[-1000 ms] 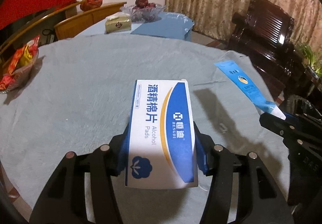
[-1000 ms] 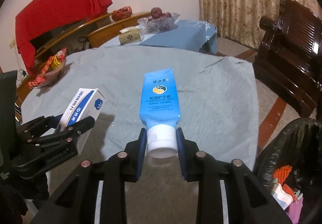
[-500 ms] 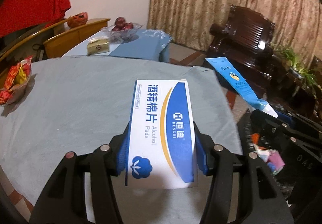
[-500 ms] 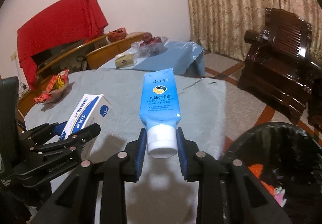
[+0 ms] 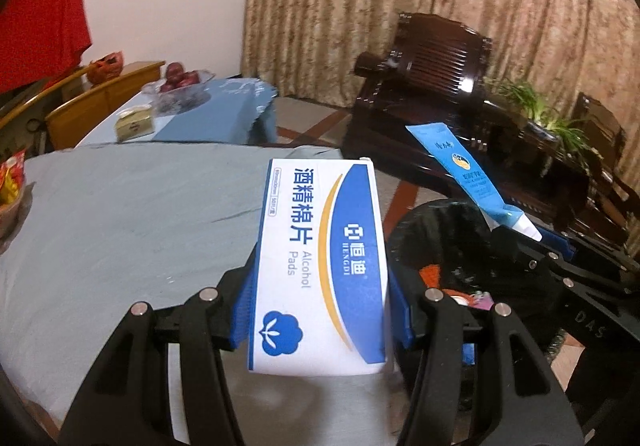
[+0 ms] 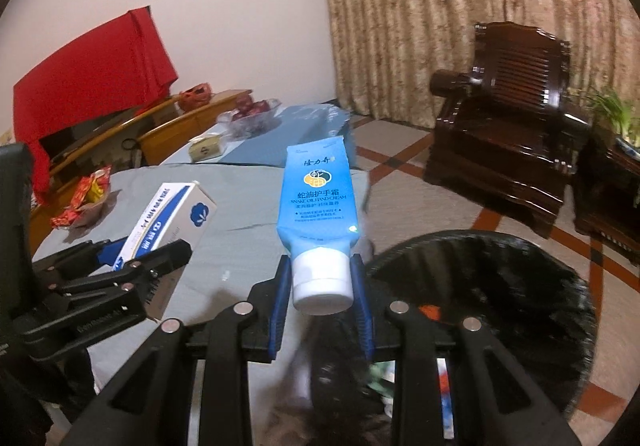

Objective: Collect trash

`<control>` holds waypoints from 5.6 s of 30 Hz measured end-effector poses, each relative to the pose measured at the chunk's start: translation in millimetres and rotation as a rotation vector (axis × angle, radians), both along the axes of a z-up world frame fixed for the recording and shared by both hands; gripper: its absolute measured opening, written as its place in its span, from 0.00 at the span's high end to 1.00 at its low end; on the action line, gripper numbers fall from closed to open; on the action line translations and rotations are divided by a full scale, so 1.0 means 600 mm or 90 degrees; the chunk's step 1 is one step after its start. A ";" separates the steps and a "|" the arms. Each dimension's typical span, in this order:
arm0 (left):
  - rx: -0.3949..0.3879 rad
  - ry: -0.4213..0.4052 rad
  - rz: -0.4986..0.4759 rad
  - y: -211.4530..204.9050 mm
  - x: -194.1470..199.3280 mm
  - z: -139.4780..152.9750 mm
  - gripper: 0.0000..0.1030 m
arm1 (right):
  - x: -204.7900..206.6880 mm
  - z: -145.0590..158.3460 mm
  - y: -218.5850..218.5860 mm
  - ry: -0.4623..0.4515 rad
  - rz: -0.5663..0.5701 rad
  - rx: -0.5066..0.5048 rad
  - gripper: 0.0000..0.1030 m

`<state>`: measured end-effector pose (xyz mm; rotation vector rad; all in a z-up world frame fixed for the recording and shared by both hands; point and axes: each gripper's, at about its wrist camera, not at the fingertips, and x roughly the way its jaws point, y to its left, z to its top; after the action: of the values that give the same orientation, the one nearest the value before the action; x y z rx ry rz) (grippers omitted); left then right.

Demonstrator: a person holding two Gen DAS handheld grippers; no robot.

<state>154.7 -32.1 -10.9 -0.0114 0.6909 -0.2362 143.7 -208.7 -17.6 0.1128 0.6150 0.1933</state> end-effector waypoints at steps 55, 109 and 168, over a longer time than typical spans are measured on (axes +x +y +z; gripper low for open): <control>0.006 0.069 -0.203 -0.294 0.106 -0.131 0.15 | -0.020 -0.129 -0.279 0.096 -0.230 -0.028 0.17; 0.001 -0.128 -0.045 -0.006 -0.190 0.120 0.07 | -0.193 0.117 -0.040 -0.073 -0.071 -0.031 0.06; 0.006 -0.122 -0.044 0.020 -0.202 0.116 0.07 | -0.189 0.109 -0.023 -0.069 -0.060 -0.028 0.06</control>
<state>33.8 -20.3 58.8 0.0436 0.5017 -0.2958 30.2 -222.3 47.9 0.0885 0.5042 0.0940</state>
